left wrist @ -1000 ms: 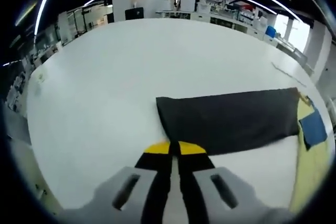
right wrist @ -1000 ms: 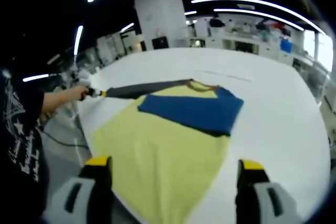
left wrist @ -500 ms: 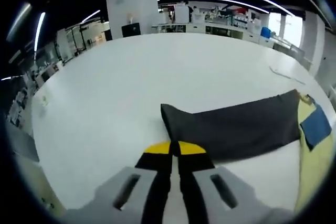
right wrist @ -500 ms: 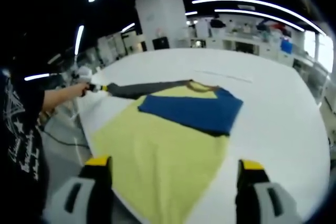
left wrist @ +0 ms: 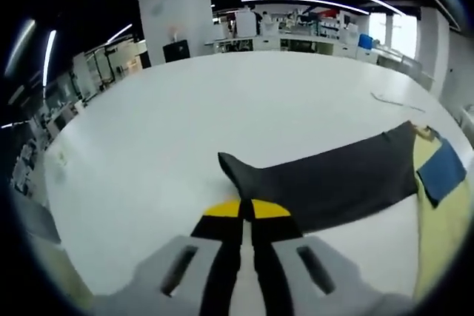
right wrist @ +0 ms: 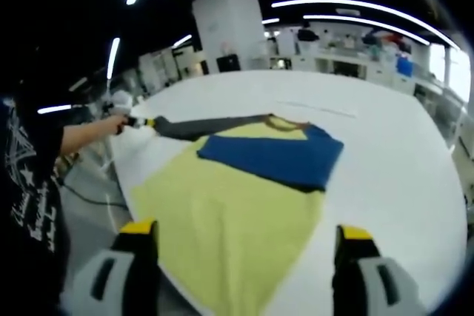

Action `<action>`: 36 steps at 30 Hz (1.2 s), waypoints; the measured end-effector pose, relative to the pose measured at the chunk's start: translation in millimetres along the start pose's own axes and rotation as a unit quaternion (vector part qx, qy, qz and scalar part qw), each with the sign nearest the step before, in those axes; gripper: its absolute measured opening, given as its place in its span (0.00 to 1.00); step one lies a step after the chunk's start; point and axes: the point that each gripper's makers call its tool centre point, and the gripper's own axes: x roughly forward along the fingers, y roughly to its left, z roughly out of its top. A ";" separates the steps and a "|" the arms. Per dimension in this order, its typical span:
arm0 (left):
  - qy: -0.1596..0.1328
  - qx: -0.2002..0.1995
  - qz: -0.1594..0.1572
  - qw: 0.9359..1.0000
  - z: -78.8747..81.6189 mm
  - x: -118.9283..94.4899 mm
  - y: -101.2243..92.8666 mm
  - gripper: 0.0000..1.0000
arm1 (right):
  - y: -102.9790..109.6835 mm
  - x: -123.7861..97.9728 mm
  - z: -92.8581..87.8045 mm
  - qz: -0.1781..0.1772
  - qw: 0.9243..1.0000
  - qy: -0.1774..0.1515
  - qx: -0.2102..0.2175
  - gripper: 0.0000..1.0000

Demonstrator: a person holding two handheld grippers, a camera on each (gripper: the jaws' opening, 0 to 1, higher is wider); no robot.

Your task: Fold the garment on the visible template until the final outline fits inside the template.

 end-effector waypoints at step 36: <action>-0.089 0.031 -0.136 0.986 97.7 -59.1 -125.9 0.00 | 13.5 -7.7 3.8 0.017 0.999 -0.032 -0.021 0.99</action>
